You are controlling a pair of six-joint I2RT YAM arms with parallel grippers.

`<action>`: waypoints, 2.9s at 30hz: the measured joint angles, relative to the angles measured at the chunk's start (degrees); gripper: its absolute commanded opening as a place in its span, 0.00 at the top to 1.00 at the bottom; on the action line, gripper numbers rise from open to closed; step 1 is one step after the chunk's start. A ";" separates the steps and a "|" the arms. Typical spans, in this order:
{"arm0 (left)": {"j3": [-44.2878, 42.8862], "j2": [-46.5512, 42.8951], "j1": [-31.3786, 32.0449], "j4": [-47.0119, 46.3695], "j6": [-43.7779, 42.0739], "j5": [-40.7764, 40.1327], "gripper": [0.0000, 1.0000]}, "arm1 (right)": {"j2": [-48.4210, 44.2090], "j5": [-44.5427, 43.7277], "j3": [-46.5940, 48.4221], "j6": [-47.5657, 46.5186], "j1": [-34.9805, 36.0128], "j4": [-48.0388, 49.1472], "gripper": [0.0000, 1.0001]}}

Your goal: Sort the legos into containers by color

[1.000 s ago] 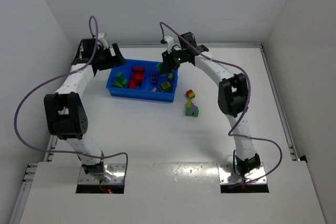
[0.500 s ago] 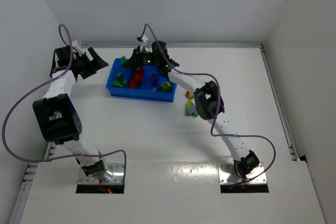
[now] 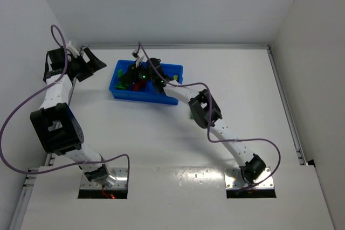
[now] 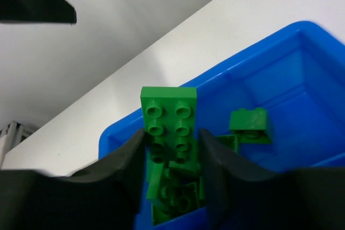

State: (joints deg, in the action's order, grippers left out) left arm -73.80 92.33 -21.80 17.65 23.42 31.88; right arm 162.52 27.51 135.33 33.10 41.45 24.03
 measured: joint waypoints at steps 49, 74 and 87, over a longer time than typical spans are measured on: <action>-43.17 38.16 60.28 19.04 -54.82 -6.56 0.14 | -79.23 -13.70 -70.27 -40.63 -47.19 -63.67 0.52; -52.74 49.00 55.08 32.28 -98.73 11.67 0.19 | -79.10 -10.91 -69.40 -40.61 -53.09 -67.41 0.52; -52.85 50.99 57.20 36.33 -108.50 8.98 0.28 | -79.52 -10.32 -69.09 -40.61 -55.06 -67.98 0.52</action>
State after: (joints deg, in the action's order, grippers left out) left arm -126.65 143.33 35.40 53.98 -85.08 40.86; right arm 83.00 17.19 66.24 -7.51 -13.61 -43.94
